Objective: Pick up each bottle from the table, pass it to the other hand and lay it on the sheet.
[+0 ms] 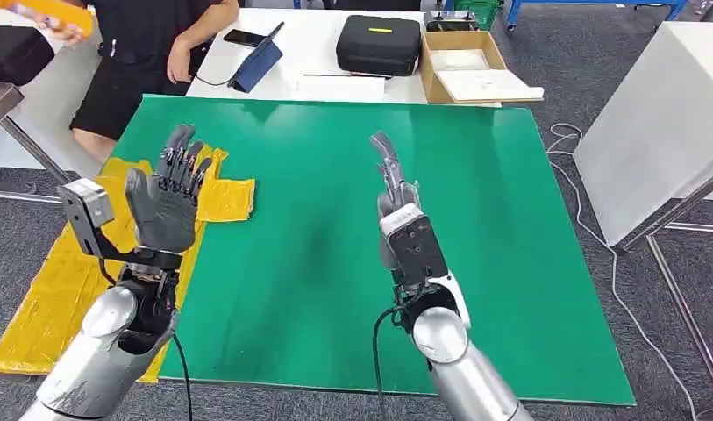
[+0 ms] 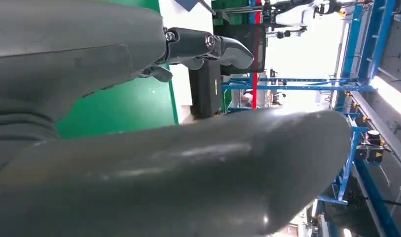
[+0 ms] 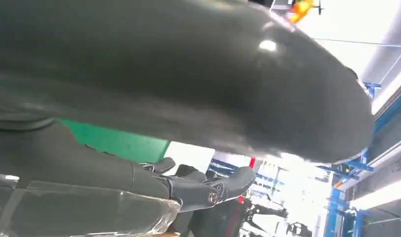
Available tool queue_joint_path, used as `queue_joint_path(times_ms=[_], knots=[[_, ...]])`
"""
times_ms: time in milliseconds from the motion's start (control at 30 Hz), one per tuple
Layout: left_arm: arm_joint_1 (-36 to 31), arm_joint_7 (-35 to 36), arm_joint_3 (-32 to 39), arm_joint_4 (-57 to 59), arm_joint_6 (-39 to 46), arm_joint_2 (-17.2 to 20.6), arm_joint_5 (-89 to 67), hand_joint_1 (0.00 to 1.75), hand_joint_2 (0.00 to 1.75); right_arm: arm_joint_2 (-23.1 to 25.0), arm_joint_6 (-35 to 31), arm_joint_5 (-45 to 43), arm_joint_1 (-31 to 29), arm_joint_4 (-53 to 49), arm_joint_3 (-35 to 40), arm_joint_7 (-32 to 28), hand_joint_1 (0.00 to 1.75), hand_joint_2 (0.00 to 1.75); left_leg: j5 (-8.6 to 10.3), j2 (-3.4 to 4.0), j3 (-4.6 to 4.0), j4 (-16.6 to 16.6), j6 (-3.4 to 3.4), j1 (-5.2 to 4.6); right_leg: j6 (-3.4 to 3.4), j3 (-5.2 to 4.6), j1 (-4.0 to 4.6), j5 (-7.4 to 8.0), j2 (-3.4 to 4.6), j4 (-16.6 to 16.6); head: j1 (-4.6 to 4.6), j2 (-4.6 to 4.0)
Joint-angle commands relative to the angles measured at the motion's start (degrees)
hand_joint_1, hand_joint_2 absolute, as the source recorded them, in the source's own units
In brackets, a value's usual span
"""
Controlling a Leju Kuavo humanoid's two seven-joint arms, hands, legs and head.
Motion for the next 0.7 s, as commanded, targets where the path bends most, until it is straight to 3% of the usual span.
queue_joint_path(times_ms=[33, 300, 700], knots=[[-2.13, 0.47, 0.04, 2.23, 0.39, -1.99, -0.59, 0.00, 0.00, -0.98, -0.30, -0.21, -2.97, 3.50, 2.27, -0.16, 0.00, 0.00, 0.01, -0.05, 0.05, -0.01, -0.13, 0.04, -0.08, 0.08, 0.04, 0.01, -0.08, -0.04, -0.02, 0.00], [0.03, -1.54, 0.65, 1.97, 2.12, -2.45, -3.16, 0.00, 0.00, -4.69, -4.94, 0.45, -0.36, -1.47, 2.67, -1.63, 0.00, 0.00, 0.02, -0.11, 0.15, -0.07, -0.18, 0.08, -0.09, 0.23, 0.08, 0.02, -0.17, -0.18, -0.02, 0.00], [-0.50, -0.94, 0.72, 2.90, -0.07, -4.34, -5.70, 0.00, 0.00, -4.43, -4.38, 0.25, 0.38, -2.61, 0.60, -1.41, 0.00, 0.00, 0.02, -0.10, 0.08, -0.02, -0.18, 0.05, -0.10, 0.14, 0.06, 0.01, -0.15, -0.09, -0.02, 0.00]])
